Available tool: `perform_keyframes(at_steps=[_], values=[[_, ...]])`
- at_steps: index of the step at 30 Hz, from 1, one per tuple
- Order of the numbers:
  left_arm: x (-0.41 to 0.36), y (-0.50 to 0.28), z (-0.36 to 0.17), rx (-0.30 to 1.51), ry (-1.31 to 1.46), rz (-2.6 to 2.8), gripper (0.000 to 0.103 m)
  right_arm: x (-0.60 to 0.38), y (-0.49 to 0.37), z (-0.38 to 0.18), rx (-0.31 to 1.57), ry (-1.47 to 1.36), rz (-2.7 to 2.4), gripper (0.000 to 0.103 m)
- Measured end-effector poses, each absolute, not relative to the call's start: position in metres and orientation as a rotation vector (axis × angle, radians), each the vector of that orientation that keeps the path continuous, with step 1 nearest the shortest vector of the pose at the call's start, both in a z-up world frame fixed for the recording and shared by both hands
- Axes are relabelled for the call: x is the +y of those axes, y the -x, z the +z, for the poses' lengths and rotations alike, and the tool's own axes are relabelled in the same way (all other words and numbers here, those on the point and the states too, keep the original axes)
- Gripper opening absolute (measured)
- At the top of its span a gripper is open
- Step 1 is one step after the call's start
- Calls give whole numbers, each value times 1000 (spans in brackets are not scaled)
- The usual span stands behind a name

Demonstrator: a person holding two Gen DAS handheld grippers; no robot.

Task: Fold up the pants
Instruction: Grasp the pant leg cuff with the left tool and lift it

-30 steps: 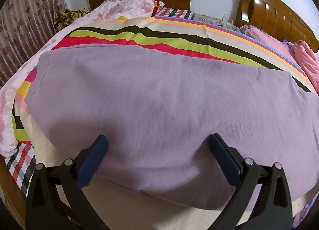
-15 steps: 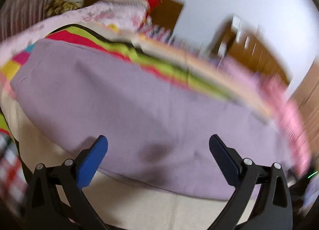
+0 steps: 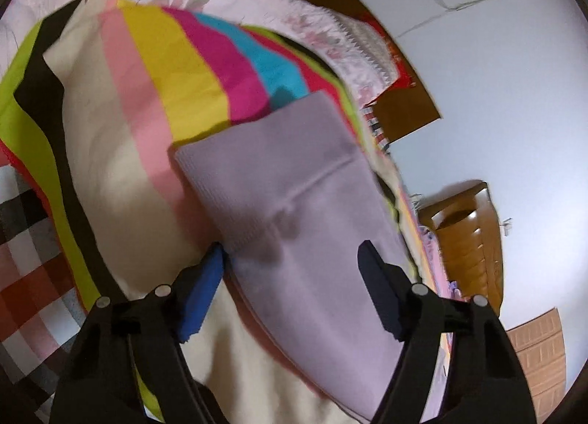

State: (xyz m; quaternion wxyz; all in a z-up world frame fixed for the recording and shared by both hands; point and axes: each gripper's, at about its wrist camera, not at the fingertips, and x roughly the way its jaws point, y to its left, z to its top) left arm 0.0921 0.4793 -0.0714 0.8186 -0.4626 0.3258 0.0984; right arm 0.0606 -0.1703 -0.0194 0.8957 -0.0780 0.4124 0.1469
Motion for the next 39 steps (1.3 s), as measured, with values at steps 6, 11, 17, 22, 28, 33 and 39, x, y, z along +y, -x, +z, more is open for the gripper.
perform_keyframes(at_steps=[6,11,17,22,28,33,39], values=[[475,-82,-79,671,1013,248,70,-170,-60,-20,855,161,302,98],[468,-91,-78,687,959,201,62,-170,-61,-20,856,160,302,98],[488,-96,-80,607,1038,197,26,-170,-61,-17,872,178,283,98],[492,-95,-96,545,1133,155,39,-134,-58,28,748,213,379,97],[478,-108,-86,576,1039,234,26,-7,-87,53,697,320,776,95],[473,-100,-70,587,987,266,15,79,-126,32,785,401,903,81],[444,-85,-4,494,873,286,14,91,-149,-8,901,418,861,92]])
